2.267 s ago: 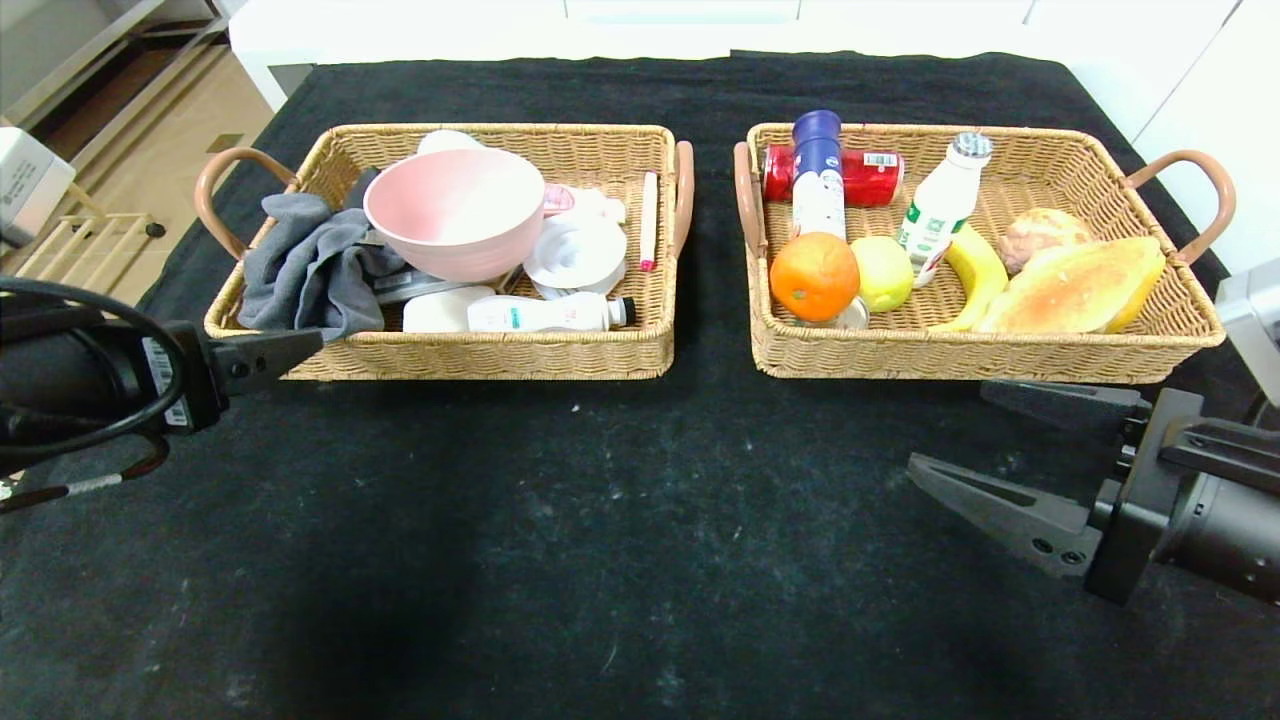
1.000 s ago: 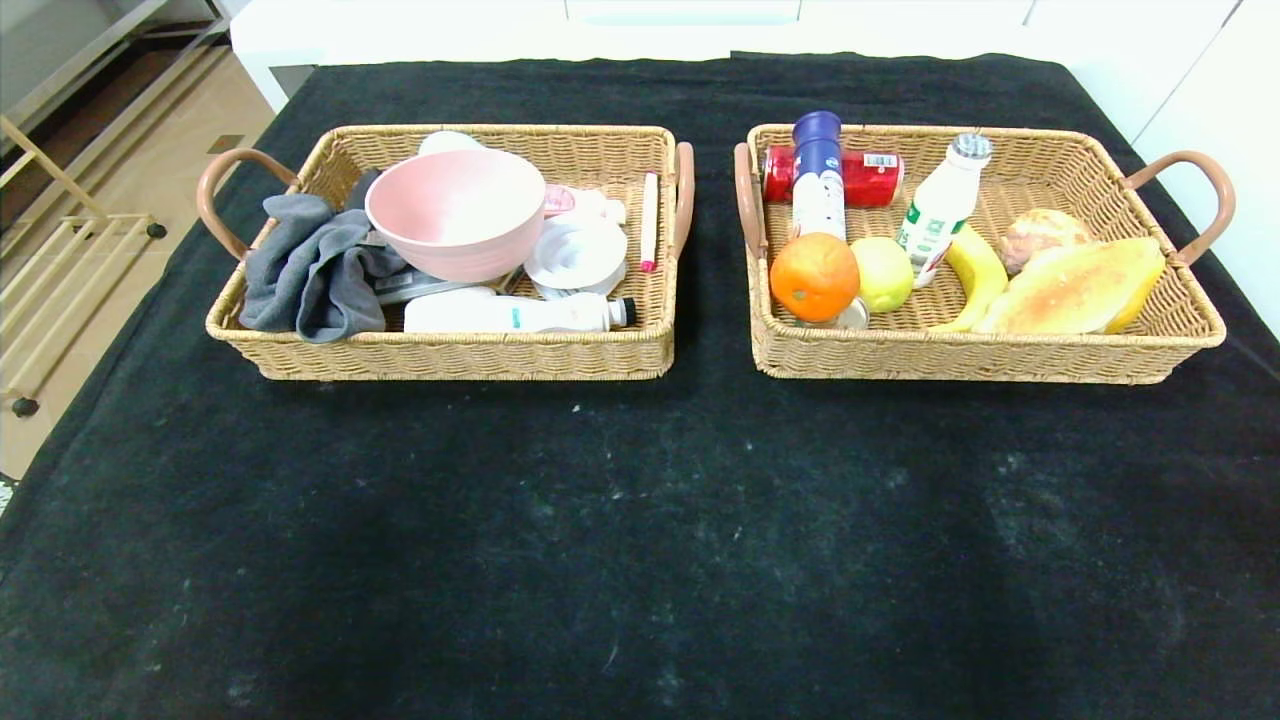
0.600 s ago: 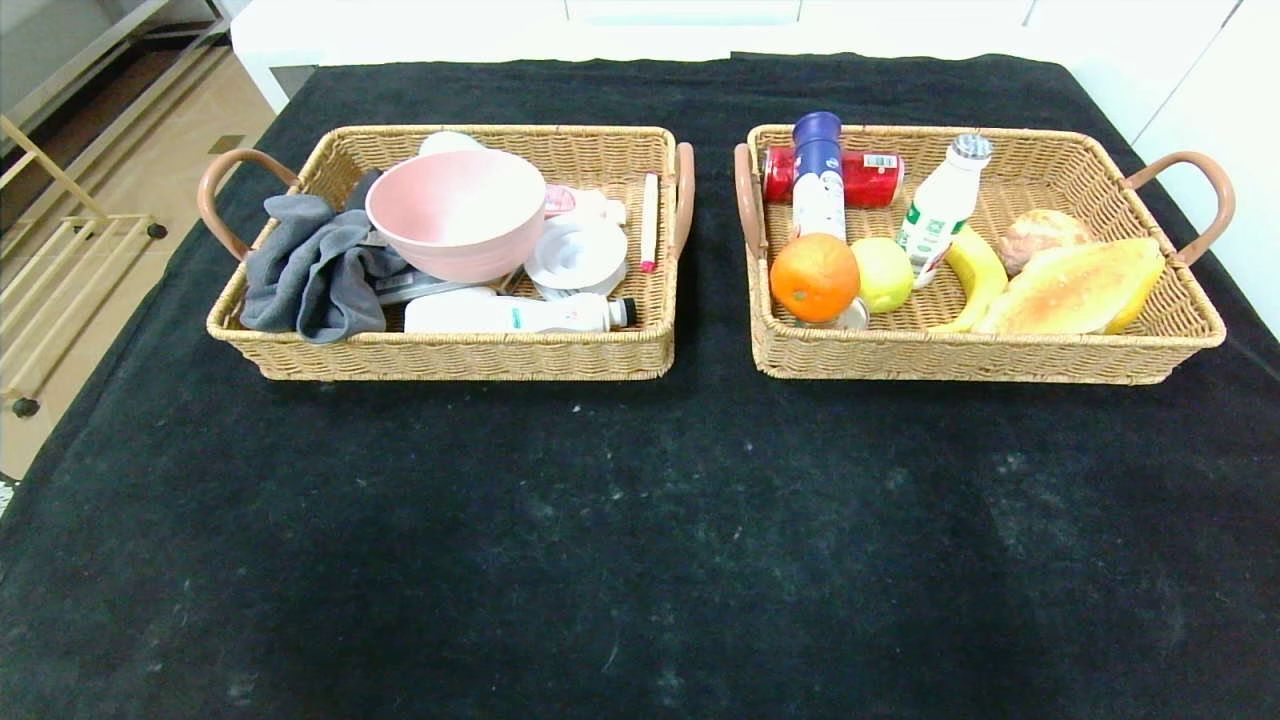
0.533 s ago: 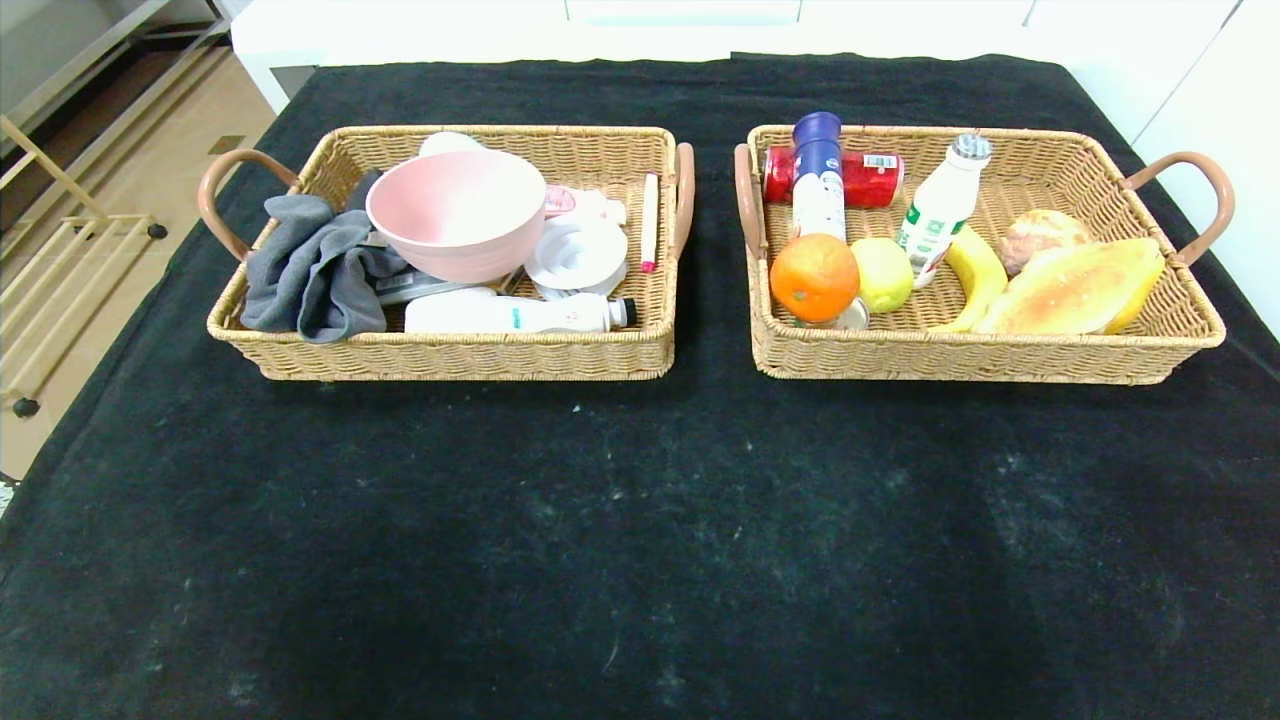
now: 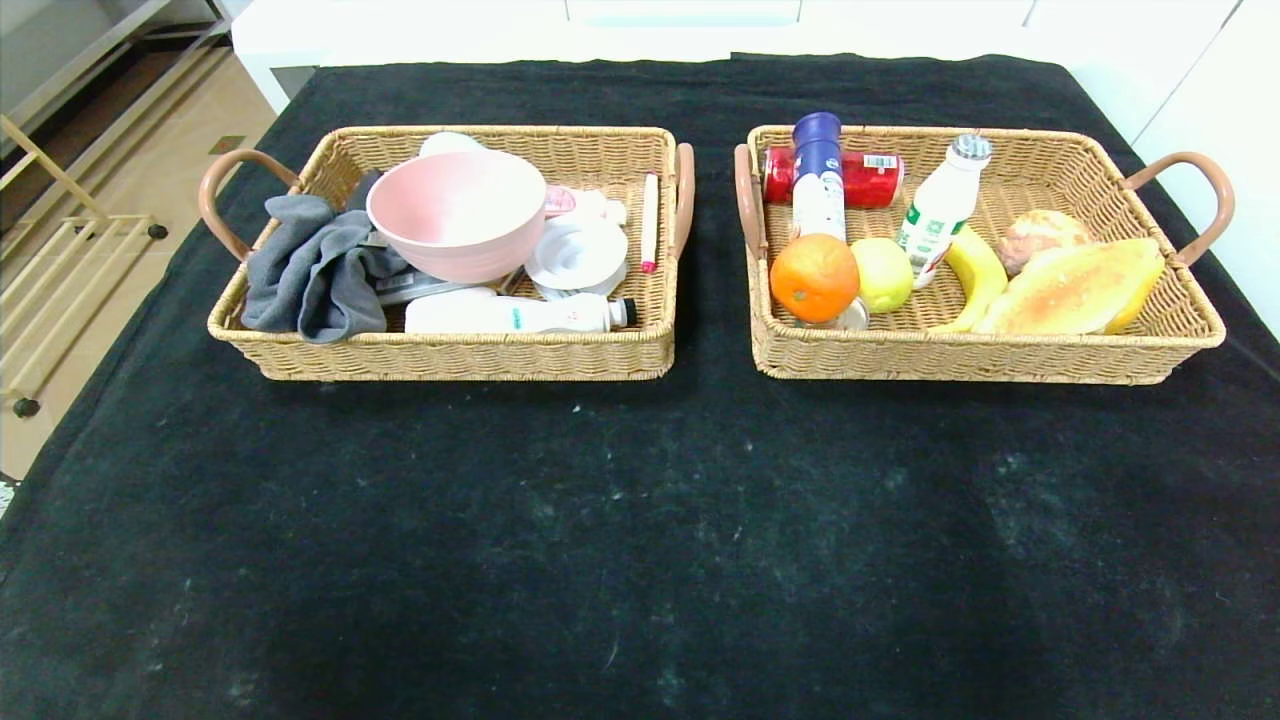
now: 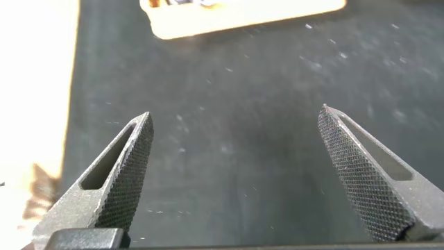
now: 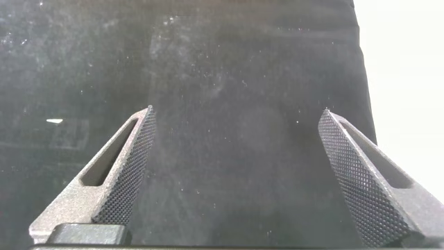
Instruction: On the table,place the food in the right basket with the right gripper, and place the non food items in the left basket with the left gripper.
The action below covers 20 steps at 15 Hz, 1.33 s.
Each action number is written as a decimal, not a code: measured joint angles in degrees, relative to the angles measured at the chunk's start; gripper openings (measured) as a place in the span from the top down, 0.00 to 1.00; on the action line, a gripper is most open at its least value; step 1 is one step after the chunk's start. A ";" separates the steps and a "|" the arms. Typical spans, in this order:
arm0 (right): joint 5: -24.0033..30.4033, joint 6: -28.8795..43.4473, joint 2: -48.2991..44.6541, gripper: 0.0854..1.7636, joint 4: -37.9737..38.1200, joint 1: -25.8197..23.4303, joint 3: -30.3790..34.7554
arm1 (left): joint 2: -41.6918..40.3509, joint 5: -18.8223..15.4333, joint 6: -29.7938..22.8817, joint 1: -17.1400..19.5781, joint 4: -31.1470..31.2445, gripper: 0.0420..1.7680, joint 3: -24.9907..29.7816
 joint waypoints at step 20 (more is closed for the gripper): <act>-2.07 -3.44 -12.34 0.03 -48.56 1.38 42.22 | -14.88 0.38 0.02 0.80 -27.31 0.03 37.27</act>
